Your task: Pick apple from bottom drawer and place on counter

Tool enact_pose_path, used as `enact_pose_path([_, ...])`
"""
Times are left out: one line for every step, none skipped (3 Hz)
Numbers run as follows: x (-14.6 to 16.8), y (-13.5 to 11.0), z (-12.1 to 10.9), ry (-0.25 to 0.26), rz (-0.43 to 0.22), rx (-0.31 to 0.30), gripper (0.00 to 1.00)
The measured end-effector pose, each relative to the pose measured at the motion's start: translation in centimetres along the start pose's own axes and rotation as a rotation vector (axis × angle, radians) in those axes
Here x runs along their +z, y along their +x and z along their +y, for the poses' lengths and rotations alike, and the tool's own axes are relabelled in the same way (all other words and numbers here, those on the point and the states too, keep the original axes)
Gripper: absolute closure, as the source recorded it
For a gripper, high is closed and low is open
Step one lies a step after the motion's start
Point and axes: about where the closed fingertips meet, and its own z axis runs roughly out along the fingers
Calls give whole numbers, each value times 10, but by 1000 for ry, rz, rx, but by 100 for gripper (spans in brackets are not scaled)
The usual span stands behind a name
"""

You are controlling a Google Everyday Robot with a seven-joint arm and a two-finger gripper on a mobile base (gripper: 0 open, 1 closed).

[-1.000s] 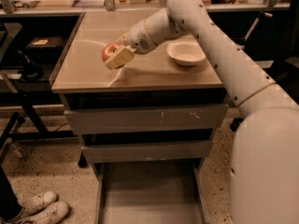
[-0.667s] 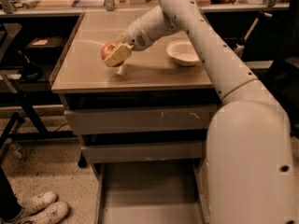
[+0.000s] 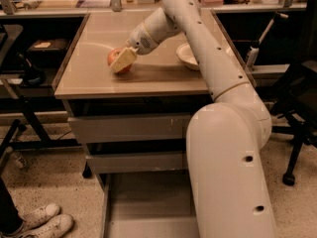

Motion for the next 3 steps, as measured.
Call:
enact_pose_path([5, 4, -6, -14, 11, 19, 100])
enact_pose_path([5, 4, -6, -14, 11, 19, 81])
enact_pose_path([5, 4, -6, -14, 11, 19, 58])
